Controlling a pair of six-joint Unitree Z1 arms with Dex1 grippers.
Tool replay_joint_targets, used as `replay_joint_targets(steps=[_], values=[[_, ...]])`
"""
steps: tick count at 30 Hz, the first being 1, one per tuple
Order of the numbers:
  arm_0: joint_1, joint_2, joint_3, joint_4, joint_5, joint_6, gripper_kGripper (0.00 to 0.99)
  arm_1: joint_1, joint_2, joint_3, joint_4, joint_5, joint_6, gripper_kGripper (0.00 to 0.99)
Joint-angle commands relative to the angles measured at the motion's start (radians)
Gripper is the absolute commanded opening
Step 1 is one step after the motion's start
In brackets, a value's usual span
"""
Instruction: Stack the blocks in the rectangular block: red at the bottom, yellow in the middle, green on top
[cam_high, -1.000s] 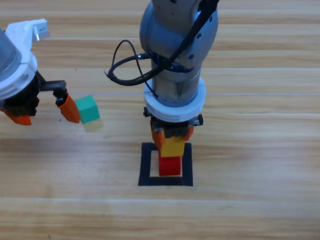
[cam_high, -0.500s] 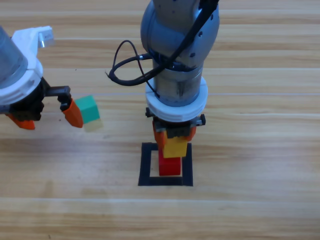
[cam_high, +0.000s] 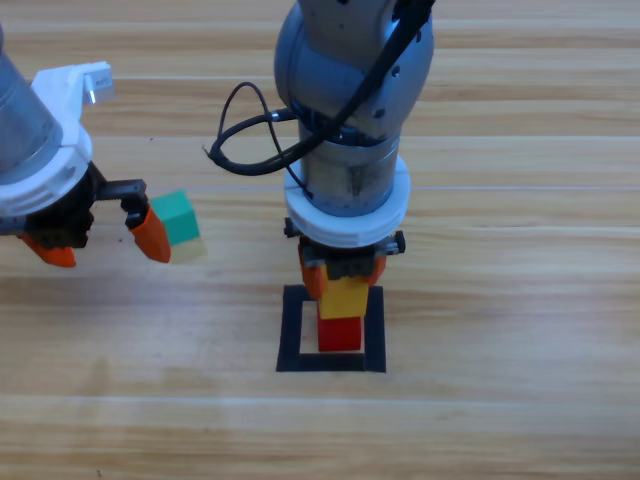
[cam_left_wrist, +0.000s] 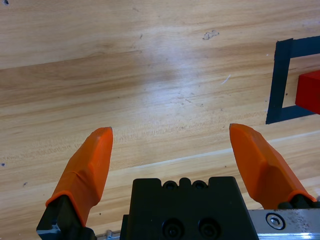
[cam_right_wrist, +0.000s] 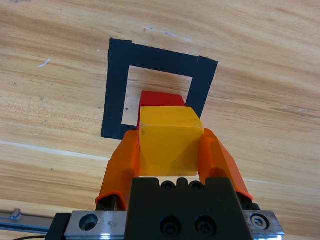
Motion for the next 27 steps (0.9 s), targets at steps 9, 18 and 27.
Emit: replay_joint_targets(steps=[9,18,27], values=[[0.027,0.06,0.017,-0.022,-0.004,-0.004,0.99,0.038,0.096,-0.027,0.012,0.002,0.011,0.492],[0.043,0.091,-0.063,-0.025,0.045,-0.111,0.99,0.038,0.114,-0.081,0.047,-0.002,0.011,0.99],[0.053,0.134,-0.175,-0.011,0.054,-0.203,0.99,0.052,-0.067,-0.167,0.116,-0.018,-0.067,0.99]])
